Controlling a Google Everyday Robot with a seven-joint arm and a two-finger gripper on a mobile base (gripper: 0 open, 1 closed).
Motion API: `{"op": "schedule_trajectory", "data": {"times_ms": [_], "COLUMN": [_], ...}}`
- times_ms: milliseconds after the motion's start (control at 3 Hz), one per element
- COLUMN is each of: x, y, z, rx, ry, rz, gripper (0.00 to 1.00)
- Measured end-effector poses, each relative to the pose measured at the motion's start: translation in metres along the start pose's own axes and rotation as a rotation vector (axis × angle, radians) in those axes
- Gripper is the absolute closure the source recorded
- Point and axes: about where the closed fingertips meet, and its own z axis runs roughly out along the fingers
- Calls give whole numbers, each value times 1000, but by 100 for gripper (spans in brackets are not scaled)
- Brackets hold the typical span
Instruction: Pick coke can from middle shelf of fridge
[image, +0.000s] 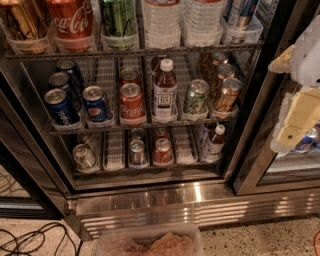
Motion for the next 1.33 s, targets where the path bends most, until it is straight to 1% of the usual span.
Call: {"op": "schedule_trajectory", "data": {"times_ms": [333, 667, 1000, 1333], "x": [-1, -8, -19, -38], "y": [0, 1, 4, 9], "z": [2, 11, 36, 67], "rx": [4, 21, 24, 21], "ry": [-7, -48, -145, -292], "rz": [3, 20, 99, 247], "gripper": [0, 0, 18, 42]}}
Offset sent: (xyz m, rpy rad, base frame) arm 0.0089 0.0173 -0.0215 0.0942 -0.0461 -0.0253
